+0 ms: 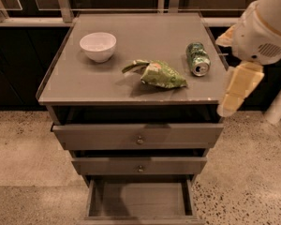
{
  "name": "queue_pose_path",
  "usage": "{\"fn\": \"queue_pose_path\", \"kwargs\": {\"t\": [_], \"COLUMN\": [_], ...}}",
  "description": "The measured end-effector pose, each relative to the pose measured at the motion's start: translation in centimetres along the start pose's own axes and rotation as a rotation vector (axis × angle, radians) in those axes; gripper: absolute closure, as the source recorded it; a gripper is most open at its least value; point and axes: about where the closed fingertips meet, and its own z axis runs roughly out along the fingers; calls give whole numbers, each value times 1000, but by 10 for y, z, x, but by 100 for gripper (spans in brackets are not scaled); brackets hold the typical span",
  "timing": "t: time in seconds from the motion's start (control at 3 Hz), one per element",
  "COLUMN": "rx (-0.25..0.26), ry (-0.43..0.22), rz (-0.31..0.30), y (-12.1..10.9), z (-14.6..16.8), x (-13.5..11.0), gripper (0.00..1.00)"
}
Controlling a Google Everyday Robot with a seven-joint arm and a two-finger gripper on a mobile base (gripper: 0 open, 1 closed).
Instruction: Place green jalapeno chip bag into bottom drawer
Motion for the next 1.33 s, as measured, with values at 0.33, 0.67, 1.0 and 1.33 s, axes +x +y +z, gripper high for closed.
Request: {"fn": "queue_pose_path", "kwargs": {"t": [0.33,0.67,1.0,1.33], "rx": [-42,-87,-94,-92], "ry": [-117,-232,-309,-370], "rz": [-6,14,26,38], "y": [-14,-21,-30,-37], "z": [48,100,137,162], "x": [-34,-73,-111,-140], "gripper": [0,0,0,0]}}
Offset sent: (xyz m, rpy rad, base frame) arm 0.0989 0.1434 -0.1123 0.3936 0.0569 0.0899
